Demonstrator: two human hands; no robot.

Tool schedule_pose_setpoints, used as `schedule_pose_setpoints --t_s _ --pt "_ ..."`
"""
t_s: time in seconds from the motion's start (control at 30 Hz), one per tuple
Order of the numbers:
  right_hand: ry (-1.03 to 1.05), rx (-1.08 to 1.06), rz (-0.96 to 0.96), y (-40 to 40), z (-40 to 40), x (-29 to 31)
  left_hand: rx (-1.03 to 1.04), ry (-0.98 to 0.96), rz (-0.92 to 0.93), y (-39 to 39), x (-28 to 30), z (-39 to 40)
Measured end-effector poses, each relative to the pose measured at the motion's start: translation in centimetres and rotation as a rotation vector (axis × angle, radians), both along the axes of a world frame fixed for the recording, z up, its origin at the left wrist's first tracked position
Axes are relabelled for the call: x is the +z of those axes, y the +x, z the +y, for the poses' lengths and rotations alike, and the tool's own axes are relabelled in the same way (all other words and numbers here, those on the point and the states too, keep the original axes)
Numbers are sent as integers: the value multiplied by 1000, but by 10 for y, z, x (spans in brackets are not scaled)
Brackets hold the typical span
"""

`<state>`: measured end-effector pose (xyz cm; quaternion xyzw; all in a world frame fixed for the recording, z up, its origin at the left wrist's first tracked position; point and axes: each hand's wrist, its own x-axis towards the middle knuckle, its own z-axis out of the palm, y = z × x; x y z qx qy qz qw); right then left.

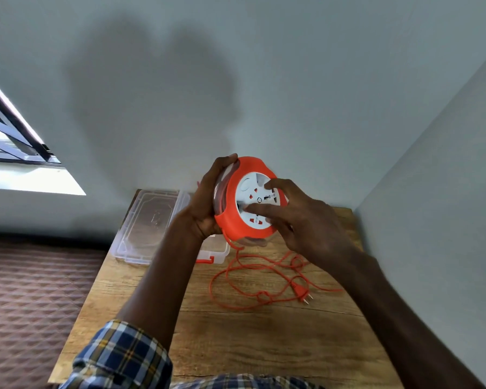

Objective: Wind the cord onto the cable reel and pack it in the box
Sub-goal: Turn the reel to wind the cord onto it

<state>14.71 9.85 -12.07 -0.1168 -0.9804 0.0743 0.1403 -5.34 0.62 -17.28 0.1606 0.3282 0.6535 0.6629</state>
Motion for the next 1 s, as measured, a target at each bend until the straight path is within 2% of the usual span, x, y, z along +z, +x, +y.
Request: schedule_pose_setpoints --t_s 0.23,0.4,0.47,0.57,0.63,0.67,0.77,0.83,0.9,1.0 --pt "109 138 -113 -8 15 6 -14 11 37 3 0 -1" --pt "237 100 -32 -12 14 -1 -9 7 31 6 3 -1" --pt "90 -59 77 -15 5 -6 24 9 29 8 5 1" --pt "-431 -421 270 -22 -20 -19 63 20 53 9 8 2" --pt "-591 -503 320 -26 -30 -25 65 14 53 11 7 0" --pt "-566 -502 304 -26 -33 -25 64 16 54 11 7 -1" --pt "-240 -424 245 -16 -31 -19 35 11 46 10 5 -2" --pt "-88 -259 244 -8 -23 -12 22 4 34 6 5 -2" --pt "10 -61 164 -2 -11 -8 11 2 36 3 3 -2" --pt "74 35 28 1 5 -5 1 -10 41 2 1 -1"
